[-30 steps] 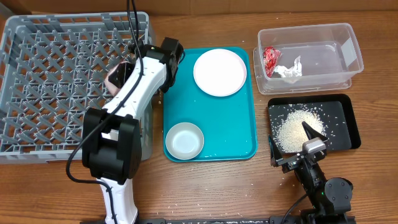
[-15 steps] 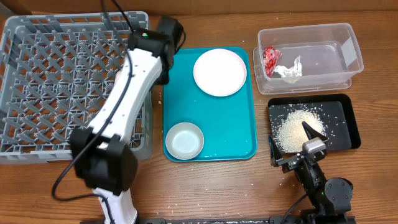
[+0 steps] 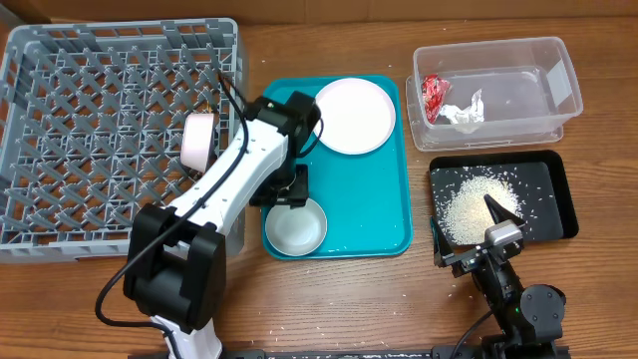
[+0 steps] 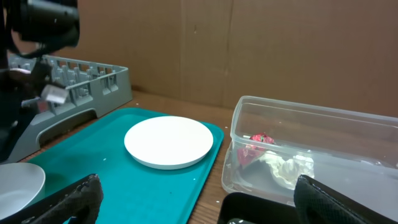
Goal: Sort waste into correct bins and load items into the dishwasher
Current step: 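Reach the left gripper to the grey bowl and grasp its rim, then lift the grey bowl with the left gripper and place it in the rack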
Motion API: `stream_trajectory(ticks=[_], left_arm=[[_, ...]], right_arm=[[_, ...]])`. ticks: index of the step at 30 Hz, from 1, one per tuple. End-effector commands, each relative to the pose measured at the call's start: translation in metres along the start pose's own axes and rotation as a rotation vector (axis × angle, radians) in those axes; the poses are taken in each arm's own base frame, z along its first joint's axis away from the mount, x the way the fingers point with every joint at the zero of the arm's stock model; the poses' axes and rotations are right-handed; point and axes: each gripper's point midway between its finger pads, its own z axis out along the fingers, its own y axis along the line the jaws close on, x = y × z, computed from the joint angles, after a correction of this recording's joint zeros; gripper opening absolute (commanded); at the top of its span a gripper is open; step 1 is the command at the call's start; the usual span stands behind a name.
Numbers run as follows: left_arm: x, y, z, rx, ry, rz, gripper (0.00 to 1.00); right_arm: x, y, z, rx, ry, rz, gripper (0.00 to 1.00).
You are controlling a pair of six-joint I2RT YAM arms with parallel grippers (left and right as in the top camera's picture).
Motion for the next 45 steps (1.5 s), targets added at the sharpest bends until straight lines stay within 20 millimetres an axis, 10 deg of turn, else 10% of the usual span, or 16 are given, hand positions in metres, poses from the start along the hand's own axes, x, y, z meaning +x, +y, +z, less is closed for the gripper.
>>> stream_trajectory(ticks=[1,5,9,13,18,26,30,39,45], left_arm=[[0.002,0.012,0.017,-0.043,0.003,-0.072,0.54],[0.013,0.015,0.044,-0.054,0.031,-0.075,0.48],[0.024,0.017,0.056,-0.060,0.064,-0.094,0.06],[0.016,0.010,0.040,-0.012,0.021,-0.097,0.04],[-0.010,0.037,-0.031,-0.080,-0.224,-0.112,0.04],[-0.035,0.164,-0.176,-0.787,-0.773,-0.264,0.04],[-0.034,0.191,-0.205,-0.997,-0.845,-0.313,0.04],[-0.053,0.257,-0.169,-1.040,-0.684,-0.475,0.04],[-0.085,0.259,-0.119,-0.909,-0.590,-0.458,0.04]], right_arm=[[0.001,-0.002,0.000,0.009,-0.008,-0.002,1.00],[0.001,-0.002,0.000,0.009,-0.008,-0.002,1.00],[0.001,-0.002,0.000,0.009,-0.008,-0.002,1.00],[0.001,-0.001,0.000,0.009,-0.008,-0.002,1.00],[0.001,-0.002,0.000,0.009,-0.008,-0.002,1.00],[0.001,-0.002,0.000,0.009,-0.008,-0.002,1.00],[0.001,-0.002,0.000,0.009,-0.008,-0.002,1.00],[0.001,-0.002,0.000,0.009,-0.008,-0.002,1.00],[0.001,-0.002,0.000,0.009,-0.008,-0.002,1.00]])
